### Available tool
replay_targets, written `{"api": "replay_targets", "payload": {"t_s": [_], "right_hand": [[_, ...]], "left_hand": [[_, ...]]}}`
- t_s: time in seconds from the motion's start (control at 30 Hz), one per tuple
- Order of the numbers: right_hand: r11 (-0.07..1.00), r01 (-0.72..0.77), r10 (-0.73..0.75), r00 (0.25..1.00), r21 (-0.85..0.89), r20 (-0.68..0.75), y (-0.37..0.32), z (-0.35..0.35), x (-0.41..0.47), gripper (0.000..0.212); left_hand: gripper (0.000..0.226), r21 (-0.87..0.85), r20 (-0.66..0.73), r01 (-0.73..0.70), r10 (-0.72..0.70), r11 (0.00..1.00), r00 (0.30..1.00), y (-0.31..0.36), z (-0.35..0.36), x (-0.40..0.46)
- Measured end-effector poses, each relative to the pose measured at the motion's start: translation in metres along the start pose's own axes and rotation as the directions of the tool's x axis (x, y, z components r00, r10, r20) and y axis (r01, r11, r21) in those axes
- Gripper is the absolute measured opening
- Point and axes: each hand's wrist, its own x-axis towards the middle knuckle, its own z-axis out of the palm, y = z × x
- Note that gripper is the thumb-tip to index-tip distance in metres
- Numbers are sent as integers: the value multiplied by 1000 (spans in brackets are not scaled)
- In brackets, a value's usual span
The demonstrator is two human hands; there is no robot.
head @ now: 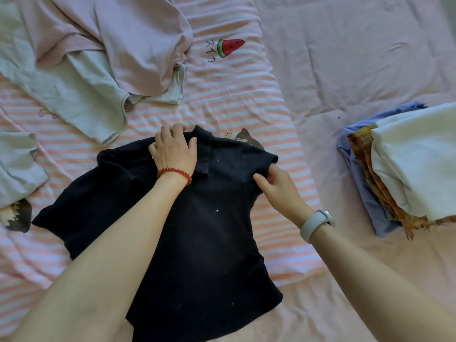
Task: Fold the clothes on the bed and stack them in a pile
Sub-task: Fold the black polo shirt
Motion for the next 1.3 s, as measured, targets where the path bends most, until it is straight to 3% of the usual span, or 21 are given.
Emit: {"api": "replay_targets", "payload": {"t_s": [0.07,0.17,0.23,0.3,0.4,0.5,0.57,0.67,0.73,0.87,0.93,1.0,1.07,1.13,1.2,1.3], "right_hand": [[987,38,-53,994,-157,-94,1,2,-3,14],[945,39,-103,978,-326,-182,5,3,-6,8],[900,-32,-62,978,-434,-201,10,3,-6,8],[866,-115,12,978,-487,-208,15,2,-5,11],[904,-93,53,993,-418,-105,20,-1,-10,15],[993,-114,114,993,-9,-15,19,2,-22,19],[990,-121,117,992,77,48,19,6,-27,24],[995,-77,83,993,-65,86,20,13,-29,30],[987,-93,94,996,-130,0,20,14,-28,25],[967,-154,112,972,-203,-206,24,6,-35,37],[941,-153,47,943,-302,-330,21,3,-37,34],[920,-74,-94,912,-385,-400,7,6,-33,27],[877,54,-245,906,-478,-346,-12,14,-20,26],[759,170,-351,920,-628,-175,-29,27,-1,32],[628,280,-384,923,-726,24,-44,39,23,40],[523,368,-301,924,-769,237,-61,51,61,53]], "left_hand": [[39,-43,-64,-73,70,996,996,2,-6,-20],[45,49,-98,-269,272,962,957,2,-3,-61],[53,167,141,-329,307,930,941,-1,5,-80],[58,245,378,-322,216,915,901,-9,20,-81],[57,240,481,-303,159,922,862,-13,31,-67],[58,224,488,-307,166,925,857,-13,33,-63],[59,219,479,-305,170,927,861,-16,32,-65],[60,214,474,-308,177,927,863,-18,33,-64],[60,216,479,-312,179,925,860,-18,34,-64],[60,181,487,-308,187,934,853,-15,28,-64],[55,86,416,-290,230,953,880,-15,18,-66],[45,-80,235,-272,284,959,930,-23,2,-71],[37,-150,49,-308,318,940,947,-41,-17,-72],[38,-81,-54,-315,312,946,949,-70,-32,-64],[47,2,-22,-220,220,976,975,-103,-48,-46],[65,20,192,-86,80,996,978,-152,-61,-16]]}}
